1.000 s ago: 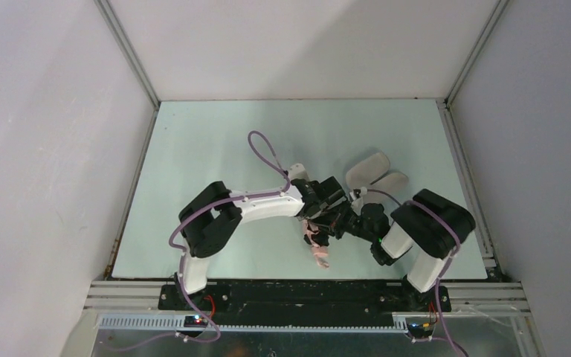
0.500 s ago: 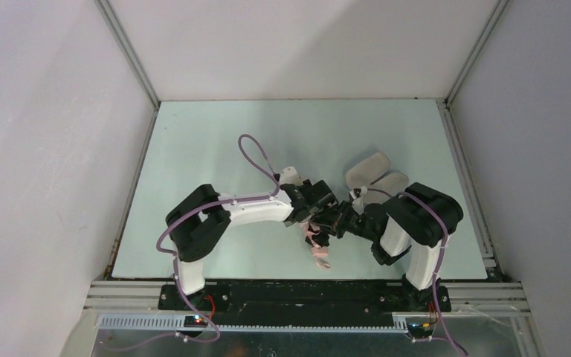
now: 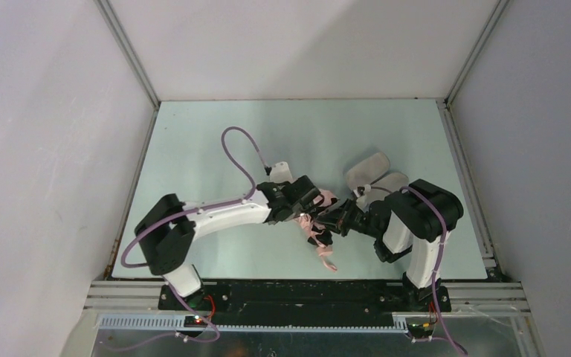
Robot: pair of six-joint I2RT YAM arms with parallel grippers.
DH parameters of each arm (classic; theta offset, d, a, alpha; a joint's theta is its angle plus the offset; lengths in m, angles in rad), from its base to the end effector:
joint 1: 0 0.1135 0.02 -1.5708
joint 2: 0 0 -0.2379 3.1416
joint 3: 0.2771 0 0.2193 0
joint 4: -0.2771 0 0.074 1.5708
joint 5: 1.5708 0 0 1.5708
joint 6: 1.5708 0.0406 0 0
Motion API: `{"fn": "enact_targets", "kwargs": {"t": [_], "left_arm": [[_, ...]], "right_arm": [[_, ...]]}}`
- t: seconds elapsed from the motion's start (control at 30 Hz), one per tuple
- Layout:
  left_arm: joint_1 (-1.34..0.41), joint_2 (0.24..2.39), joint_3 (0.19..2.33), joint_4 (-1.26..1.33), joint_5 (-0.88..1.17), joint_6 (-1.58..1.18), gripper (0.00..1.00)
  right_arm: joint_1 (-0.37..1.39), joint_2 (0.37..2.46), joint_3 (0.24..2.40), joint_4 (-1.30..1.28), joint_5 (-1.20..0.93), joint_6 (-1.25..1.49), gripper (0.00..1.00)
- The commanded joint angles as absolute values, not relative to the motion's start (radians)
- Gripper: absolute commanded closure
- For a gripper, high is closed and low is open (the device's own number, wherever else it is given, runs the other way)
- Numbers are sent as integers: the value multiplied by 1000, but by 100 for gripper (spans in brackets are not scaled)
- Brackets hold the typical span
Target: Put away the umbrella
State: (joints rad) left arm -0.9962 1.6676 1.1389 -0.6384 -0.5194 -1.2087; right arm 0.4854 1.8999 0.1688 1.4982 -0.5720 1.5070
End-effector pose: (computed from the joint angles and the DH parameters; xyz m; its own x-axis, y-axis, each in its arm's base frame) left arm 0.1790 -0.2394 0.1952 -0.7594 -0.3208 -0.5660 -0.2468 0.9470 -0.2057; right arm 0.1911 0.1257 0.0959 -0.8694 0.4901 0.0627 0.1490 0.1392 0.9790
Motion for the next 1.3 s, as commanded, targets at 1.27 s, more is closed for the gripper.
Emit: {"fn": "enact_targets", "kwargs": {"t": [1.27], "left_arm": [[-1072, 1416, 563, 347, -122, 1098, 0]], "right_arm": [[418, 1932, 240, 1372, -746, 1409, 100]]}}
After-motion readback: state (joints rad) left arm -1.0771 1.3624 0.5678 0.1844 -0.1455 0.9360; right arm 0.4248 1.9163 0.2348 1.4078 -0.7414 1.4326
